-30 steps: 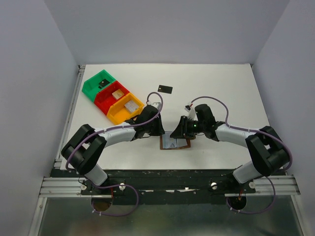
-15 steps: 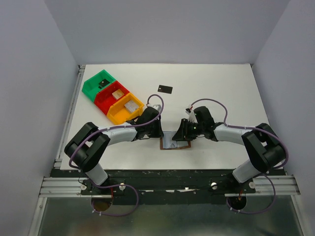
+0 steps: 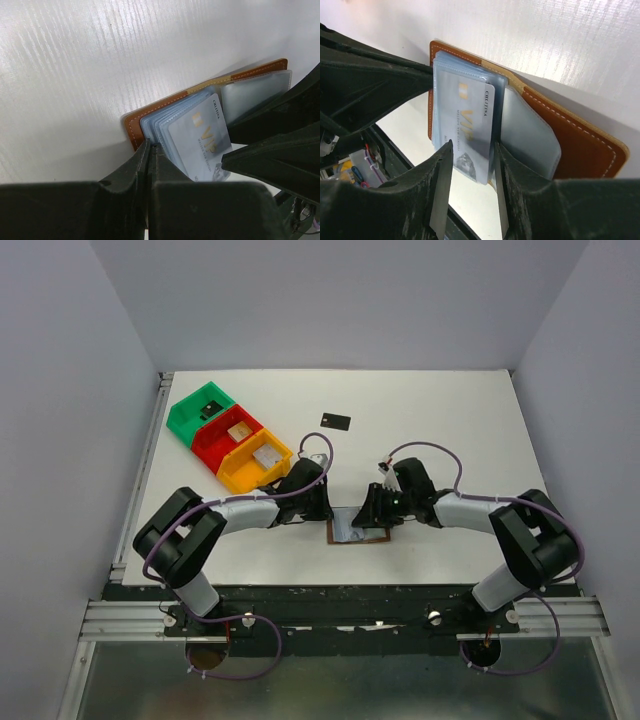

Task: Take the credit cards out of the card holder
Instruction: Remove the credit card from the card holder.

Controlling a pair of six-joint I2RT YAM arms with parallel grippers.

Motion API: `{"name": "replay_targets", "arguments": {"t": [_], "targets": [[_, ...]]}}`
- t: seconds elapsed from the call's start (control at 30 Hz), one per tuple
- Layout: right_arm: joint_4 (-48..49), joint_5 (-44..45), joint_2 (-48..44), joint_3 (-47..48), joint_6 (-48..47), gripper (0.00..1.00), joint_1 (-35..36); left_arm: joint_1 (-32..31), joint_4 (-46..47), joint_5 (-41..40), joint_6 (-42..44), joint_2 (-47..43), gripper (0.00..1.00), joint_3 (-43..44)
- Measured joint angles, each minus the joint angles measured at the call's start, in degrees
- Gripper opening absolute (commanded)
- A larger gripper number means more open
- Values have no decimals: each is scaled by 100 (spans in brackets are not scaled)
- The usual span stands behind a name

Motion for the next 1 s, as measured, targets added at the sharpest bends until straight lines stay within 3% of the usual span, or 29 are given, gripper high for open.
{"name": "replay_targets", "arguments": {"t": [0.3, 0.73, 1.0], "targets": [[-328, 289, -391, -2, -181, 47, 0, -2, 39, -4, -11, -11, 10, -26], [-341, 256, -229, -2, -190, 46, 0, -2, -4, -153, -7, -573, 10, -162], [-151, 116, -109, -11, -83, 43, 0, -79, 76, 46, 35, -236, 10, -50]]}}
